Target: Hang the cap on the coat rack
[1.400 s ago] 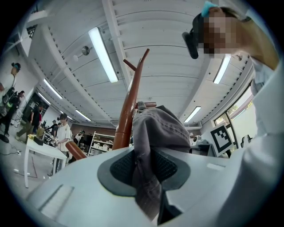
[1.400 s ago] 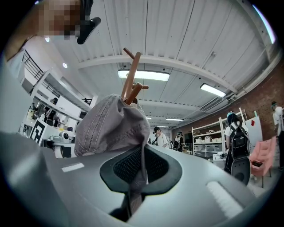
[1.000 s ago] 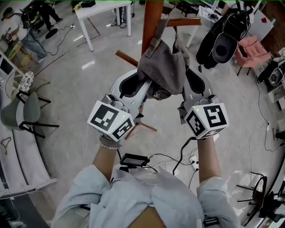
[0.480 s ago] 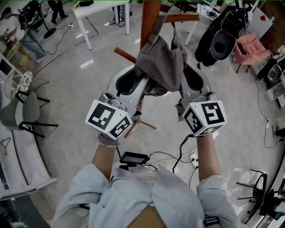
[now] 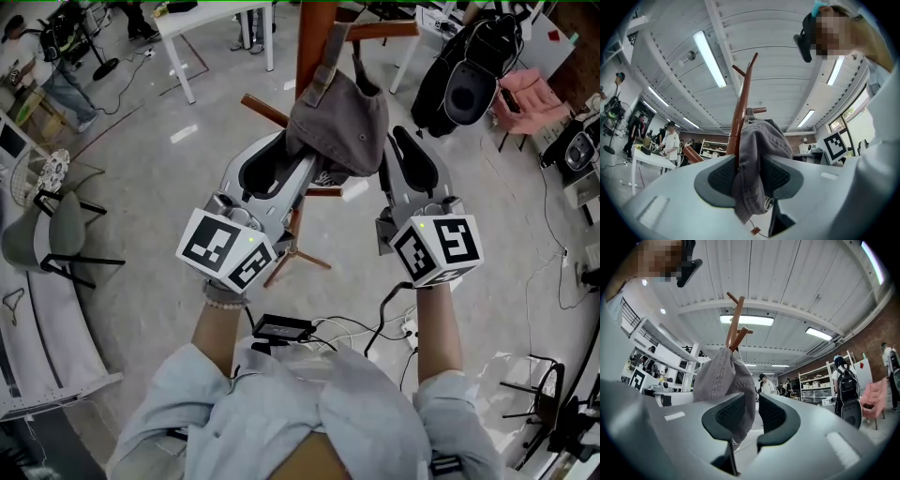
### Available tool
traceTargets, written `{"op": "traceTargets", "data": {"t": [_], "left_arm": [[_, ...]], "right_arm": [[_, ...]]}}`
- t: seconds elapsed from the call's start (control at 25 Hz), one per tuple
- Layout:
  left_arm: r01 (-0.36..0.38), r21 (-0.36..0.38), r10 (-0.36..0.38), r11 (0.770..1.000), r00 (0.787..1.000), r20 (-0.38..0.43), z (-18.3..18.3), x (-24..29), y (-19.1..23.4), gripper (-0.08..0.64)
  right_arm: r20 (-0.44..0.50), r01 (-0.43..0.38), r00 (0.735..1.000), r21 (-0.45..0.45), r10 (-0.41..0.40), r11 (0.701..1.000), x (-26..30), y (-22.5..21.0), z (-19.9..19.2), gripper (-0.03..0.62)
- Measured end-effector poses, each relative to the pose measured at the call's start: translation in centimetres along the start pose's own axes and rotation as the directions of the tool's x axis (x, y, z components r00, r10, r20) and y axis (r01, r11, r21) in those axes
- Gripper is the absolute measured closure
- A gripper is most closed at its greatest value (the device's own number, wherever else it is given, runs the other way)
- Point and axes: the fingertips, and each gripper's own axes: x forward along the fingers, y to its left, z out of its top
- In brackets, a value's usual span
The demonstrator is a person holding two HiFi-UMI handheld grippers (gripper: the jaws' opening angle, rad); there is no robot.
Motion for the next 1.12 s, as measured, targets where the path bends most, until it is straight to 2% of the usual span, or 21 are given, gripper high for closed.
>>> {"op": "traceTargets", "data": {"t": [0.24,0.64,0.96,1.12], "left_arm": [[-0.017,0.015,0.017,1.0,1.0,-0.012,0.1,-1.0,-0.1,0.416],[-0.033,0.097,0.035,0.995,0.999,-0.026,0.3,-3.6,-1.6,0.418],[-0.036,0.083,0.039,0.996,0.999,-0.038,0.0,-4.8,-2.4,0.424],[-0.036,0.076,0.041,0.996,0.997,-0.058,-0.4,-5.5,-3.0,0.464]], "right_arm": [[0.013,0.016,1.0,-0.017,-0.015,1.0,-1.1,0.3,0.1,0.497],[0.05,0.033,0.998,-0.035,-0.032,0.999,-4.4,1.1,0.6,0.502],[0.036,0.038,0.999,-0.092,-0.034,0.995,-6.0,2.8,0.2,0.517],[0.033,0.044,0.999,-0.091,-0.041,0.995,-7.2,3.4,-0.1,0.543]]}}
